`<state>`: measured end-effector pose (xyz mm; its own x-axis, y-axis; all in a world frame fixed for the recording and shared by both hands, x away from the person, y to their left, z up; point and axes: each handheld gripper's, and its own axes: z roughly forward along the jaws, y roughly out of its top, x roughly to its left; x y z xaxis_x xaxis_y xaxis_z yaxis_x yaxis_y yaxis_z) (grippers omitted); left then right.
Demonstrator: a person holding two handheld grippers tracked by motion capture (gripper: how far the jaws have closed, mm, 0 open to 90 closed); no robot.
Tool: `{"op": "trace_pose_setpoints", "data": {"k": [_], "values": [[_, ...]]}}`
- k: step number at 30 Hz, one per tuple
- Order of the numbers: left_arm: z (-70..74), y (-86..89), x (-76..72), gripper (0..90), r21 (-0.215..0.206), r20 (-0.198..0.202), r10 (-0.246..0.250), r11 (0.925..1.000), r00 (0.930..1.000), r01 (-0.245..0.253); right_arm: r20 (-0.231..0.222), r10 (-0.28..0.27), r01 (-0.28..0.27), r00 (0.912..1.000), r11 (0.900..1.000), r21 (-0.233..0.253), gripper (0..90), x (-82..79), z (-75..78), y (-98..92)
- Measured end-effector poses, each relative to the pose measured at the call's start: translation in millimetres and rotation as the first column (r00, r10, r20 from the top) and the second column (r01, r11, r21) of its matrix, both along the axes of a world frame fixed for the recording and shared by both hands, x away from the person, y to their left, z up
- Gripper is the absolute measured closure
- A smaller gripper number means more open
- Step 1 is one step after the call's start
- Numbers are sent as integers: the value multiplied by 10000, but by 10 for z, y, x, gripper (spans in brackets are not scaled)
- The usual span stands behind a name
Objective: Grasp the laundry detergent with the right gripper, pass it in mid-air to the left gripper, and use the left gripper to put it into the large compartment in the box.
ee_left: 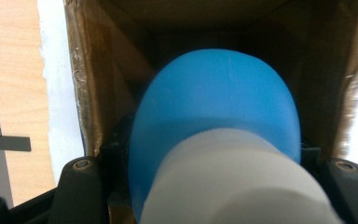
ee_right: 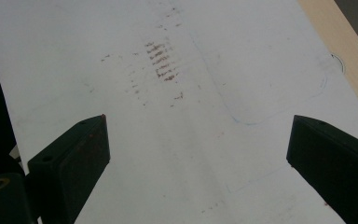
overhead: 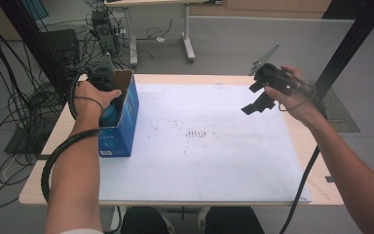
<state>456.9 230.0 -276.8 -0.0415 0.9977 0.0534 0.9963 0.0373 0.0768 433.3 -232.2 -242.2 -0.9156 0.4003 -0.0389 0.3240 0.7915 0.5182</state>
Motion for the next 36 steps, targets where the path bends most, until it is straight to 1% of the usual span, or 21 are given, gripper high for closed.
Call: {"op": "trace_pose_setpoints", "data": {"k": [6, 7, 9, 12, 13, 16, 23, 28, 36], "values": [[-108, 8, -14, 372, -3, -148, -119, 9999, 9998, 119, 36, -43, 44, 10000, 9998, -172, 57, 8, 31, -17], [-104, 14, -15, 372, 11, -67, -118, 9999, 9999, 118, 54, -31, 32, 10000, 9998, -192, 57, 9, 38, -19], [-106, 30, -20, 372, -61, -148, -126, 9999, 9998, 125, 85, -55, 57, 9999, 9996, -281, 57, 13, 59, -22], [-108, 36, -27, 372, -86, -92, -120, 9999, 9999, 120, 114, -59, 62, 9999, 9995, -315, 57, 15, 77, -25], [-109, 38, -29, 372, -94, -79, -119, 9999, 9999, 118, 186, -67, 73, 9998, 9994, -326, 57, 23, 95, -27], [-109, 36, -30, 372, -93, -101, -156, 9998, 9998, 155, 150, -109, 115, 9998, 9991, -405, 57, 30, 110, -26], [-113, 34, -27, 371, -81, -121, -134, 9999, 9998, 133, 280, -83, 98, 9996, 9985, -532, 57, 57, 179, -9], [-114, 34, -28, 371, -87, -121, -123, 9999, 9999, 122, 275, -13, 31, 9996, 9978, -659, 57, 65, 197, 11], [-115, 37, -29, 370, -99, -109, -115, 9999, 9999, 114, 296, 46, -25, 9996, 9975, -711, 57, 68, 223, 41]]}}
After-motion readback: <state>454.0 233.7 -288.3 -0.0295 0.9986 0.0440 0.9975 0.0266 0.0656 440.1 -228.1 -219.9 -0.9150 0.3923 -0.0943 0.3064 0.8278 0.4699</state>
